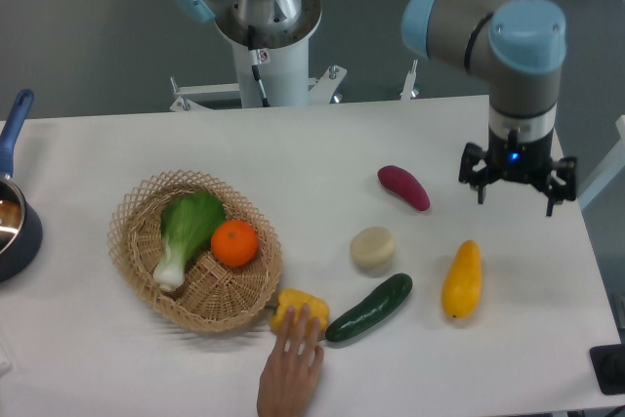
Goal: Pick up the mango from the table
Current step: 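Move the open gripper down over the yellow mango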
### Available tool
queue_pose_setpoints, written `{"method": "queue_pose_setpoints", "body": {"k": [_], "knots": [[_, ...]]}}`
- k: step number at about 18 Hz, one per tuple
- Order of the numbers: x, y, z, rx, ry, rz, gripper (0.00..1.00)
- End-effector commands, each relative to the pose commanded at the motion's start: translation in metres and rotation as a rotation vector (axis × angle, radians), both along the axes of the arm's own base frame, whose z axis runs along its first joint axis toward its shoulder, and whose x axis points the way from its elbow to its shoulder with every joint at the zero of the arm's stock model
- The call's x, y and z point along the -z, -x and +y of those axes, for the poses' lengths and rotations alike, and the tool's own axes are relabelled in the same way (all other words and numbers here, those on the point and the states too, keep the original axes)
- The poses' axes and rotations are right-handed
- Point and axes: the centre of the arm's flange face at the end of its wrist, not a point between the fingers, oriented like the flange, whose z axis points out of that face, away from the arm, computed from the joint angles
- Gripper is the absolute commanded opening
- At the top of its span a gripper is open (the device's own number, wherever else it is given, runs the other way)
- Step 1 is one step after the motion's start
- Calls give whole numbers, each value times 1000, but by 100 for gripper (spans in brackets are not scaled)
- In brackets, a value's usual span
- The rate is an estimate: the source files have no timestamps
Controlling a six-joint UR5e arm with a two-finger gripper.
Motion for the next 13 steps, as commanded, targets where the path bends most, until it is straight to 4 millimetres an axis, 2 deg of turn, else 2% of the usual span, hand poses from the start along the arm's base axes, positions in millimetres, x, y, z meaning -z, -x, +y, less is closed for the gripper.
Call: {"method": "queue_pose_setpoints", "body": {"k": [1,5,7,9,11,13], "knots": [[10,2,2,-33,-2,-17,100],[27,3,9,-112,-111,-98,100],[33,5,9,-130,-121,-114,100],[48,11,12,-130,-119,-132,100],[53,19,17,-122,-128,-113,100],[55,20,18,-116,-125,-113,100]]}}
